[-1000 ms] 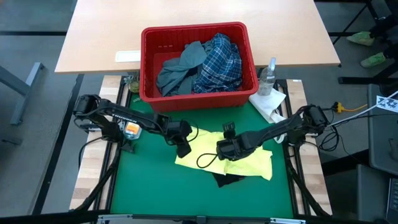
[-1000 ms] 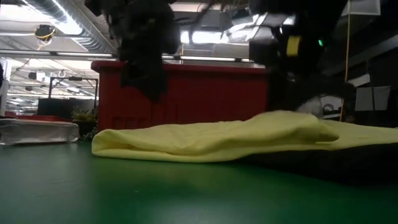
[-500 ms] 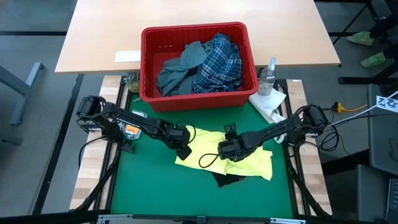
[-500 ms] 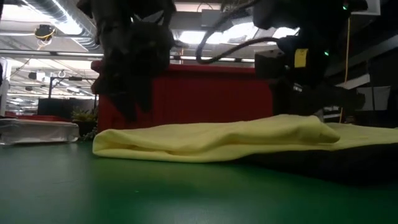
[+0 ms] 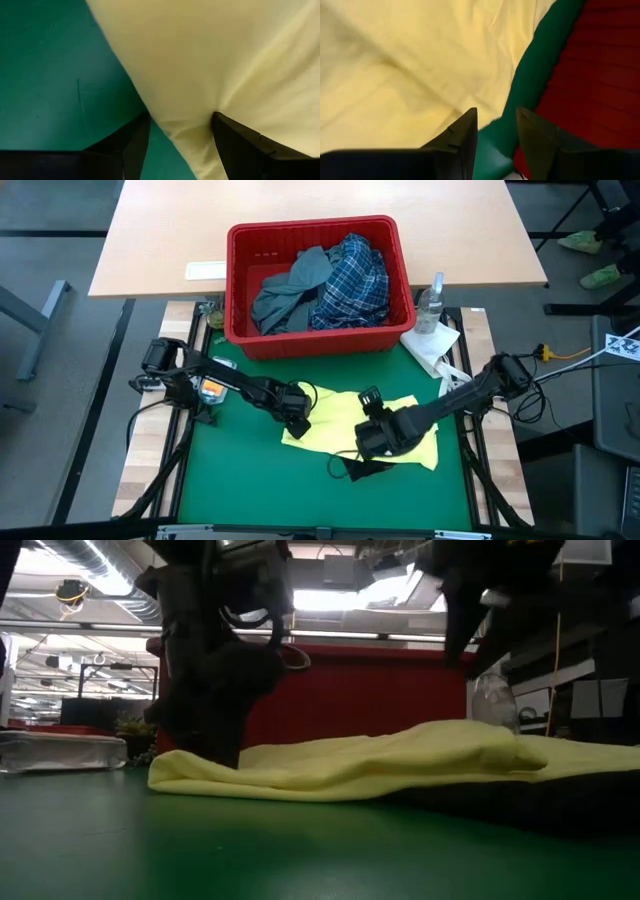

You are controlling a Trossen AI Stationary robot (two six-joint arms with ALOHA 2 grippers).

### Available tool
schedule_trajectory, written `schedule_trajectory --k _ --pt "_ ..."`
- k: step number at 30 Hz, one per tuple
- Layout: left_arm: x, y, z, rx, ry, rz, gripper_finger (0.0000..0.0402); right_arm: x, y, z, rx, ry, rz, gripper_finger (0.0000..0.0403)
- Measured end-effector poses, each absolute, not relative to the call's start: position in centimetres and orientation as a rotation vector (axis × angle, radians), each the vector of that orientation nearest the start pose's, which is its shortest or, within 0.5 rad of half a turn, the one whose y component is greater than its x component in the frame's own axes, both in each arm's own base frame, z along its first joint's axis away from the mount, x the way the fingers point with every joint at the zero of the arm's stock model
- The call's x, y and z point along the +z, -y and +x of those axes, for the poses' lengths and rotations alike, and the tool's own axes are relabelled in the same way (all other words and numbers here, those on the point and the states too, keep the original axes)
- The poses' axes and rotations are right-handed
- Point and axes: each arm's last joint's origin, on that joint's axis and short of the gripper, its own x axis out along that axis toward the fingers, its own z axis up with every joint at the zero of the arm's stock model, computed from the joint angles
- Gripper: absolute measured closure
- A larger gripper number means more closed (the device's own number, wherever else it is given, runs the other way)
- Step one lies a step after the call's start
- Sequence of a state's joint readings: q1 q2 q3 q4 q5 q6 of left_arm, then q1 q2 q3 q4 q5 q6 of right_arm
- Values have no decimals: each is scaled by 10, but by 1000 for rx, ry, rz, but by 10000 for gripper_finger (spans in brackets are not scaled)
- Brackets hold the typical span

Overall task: Fold Laundry from Bin
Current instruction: Fold the yellow shirt

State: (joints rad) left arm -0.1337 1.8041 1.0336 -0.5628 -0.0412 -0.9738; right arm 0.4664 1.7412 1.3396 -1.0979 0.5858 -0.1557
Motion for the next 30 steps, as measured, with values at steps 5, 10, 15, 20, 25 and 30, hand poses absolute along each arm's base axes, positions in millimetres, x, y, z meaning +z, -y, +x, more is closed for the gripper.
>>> schedule_trajectory --k 5,10,15,20,25,30 --pt "140 41 317 535 -1260 -671 223 240 -141 281 12 -1355 -920 267" --pt "149 40 311 521 -1276 -640 312 245 -144 268 6 -1402 -943 267" --pt "157 39 302 536 -1321 -616 390 268 -138 253 5 -1356 -936 267" --pt "162 38 289 577 -1411 -581 390 296 -128 238 -34 -1252 -891 267" --pt "173 40 276 578 -1470 -570 396 312 -120 227 -78 -1183 -852 267" --pt "197 49 261 546 -1445 -579 398 324 -112 215 -73 -1176 -844 267"
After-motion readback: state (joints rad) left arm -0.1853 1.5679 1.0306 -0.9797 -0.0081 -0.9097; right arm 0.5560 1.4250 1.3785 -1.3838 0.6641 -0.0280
